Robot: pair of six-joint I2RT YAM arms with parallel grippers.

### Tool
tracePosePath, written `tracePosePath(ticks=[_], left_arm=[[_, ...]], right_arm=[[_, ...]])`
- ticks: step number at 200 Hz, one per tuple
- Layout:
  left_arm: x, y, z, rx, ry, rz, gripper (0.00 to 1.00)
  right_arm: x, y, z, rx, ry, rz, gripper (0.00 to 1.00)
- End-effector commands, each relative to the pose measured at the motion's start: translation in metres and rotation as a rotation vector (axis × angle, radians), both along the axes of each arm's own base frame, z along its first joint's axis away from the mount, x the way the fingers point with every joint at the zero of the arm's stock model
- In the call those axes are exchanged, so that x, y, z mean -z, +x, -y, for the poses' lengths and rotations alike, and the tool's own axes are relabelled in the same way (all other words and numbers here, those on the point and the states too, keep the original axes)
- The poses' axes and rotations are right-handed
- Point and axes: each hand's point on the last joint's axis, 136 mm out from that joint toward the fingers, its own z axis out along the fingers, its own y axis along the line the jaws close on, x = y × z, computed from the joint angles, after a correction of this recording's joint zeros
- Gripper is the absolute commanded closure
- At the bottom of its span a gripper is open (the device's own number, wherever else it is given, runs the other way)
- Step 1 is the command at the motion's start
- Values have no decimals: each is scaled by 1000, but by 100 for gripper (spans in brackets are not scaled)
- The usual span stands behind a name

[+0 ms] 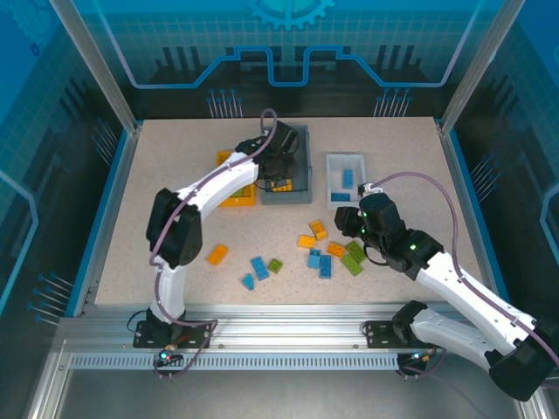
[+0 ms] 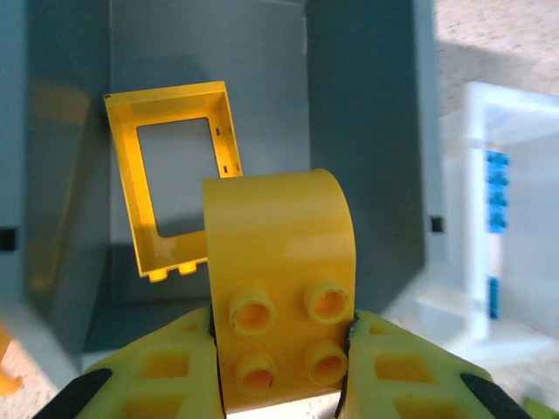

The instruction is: Sort the legos into containers by color

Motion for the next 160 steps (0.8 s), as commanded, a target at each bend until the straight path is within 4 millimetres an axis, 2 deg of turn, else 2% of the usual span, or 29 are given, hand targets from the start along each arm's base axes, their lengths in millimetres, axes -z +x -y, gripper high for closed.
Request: tracePosePath(ticks=[1,31,57,74,111,145,160], left_arm=[[13,4,-9,4,104,-32,82],[37,8,-10,-4,121,-71,76],[38,5,-8,0,111,-86,56],[26,2,-9,1,103,-67,50],[-22,-6,-4,8,40,8,49],[-68,-36,-1,23,-48,95,47],[-74,-58,1,40,-76,116,44]], right_arm=[[7,-3,4,11,12,-27,71],[10,-4,4,9,6,-34,70],[13,-5,5,4,-6,-43,68],[14,-6,7,5,-18,-47,65],[13,-11,20,31,-70,-54,61],[27,-26,55,156,-173,-150,54],[38,-31,69,200,-204,-208,52]])
